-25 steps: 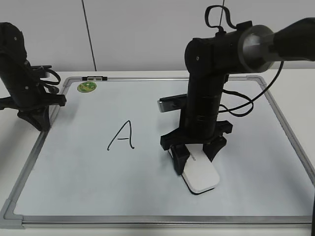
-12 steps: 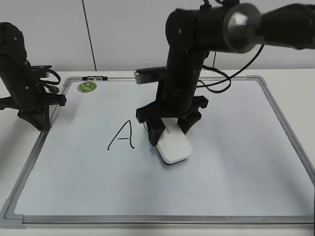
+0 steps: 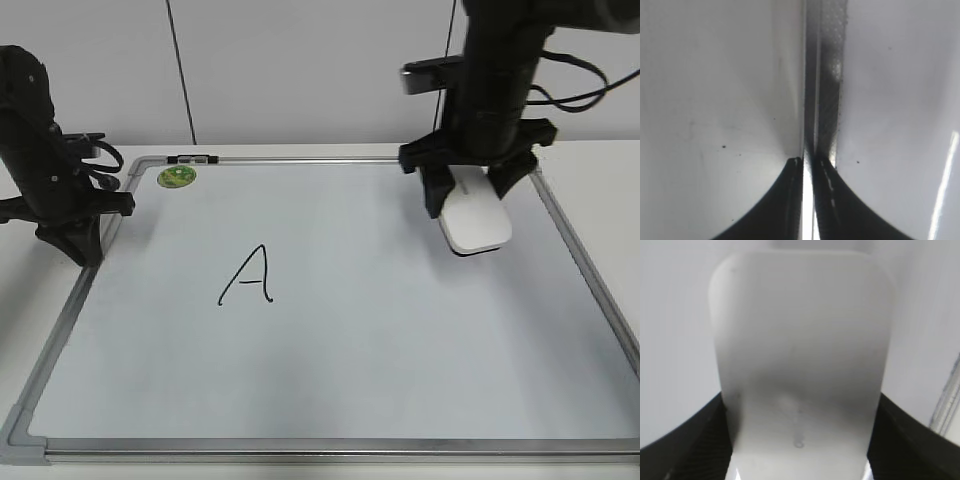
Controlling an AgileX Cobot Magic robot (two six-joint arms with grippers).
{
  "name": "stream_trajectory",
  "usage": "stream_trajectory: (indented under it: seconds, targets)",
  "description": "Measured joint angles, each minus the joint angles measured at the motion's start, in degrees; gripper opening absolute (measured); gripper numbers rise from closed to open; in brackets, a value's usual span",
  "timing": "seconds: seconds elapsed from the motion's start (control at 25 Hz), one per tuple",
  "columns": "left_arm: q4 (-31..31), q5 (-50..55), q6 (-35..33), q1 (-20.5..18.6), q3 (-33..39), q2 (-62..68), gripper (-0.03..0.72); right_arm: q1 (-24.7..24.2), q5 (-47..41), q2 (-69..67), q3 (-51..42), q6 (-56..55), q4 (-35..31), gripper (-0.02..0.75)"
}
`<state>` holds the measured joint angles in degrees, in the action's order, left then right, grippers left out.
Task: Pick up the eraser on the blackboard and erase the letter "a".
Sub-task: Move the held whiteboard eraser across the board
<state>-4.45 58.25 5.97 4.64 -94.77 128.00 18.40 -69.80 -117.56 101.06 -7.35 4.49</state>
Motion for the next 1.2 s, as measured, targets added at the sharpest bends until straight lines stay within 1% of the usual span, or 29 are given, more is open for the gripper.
stream_trajectory:
  seconds: [0.24,0.44,0.64,0.76,1.2]
  targets:
    - [0.0,0.0,0.0,0.0,0.0,0.0,0.062,-8.52,-0.03,2.15,-5.5,1.76,-0.71,0.522]
    - [0.0,0.0,0.0,0.0,0.0,0.0,0.064,-14.75,-0.03,2.15,-6.35,7.86,-6.11,0.522]
    - [0.0,0.0,0.0,0.0,0.0,0.0,0.064,-19.73,-0.03,0.18,-6.35,11.4,-9.49,0.522]
    - [0.0,0.0,0.0,0.0,0.0,0.0,0.064,-20.69,-0.03,-1.07,-6.35,12.28,-9.49,0.522]
    - [0.0,0.0,0.0,0.0,0.0,0.0,0.064,-20.83,-0.03,-4.21,-6.35,13.36,-9.37,0.522]
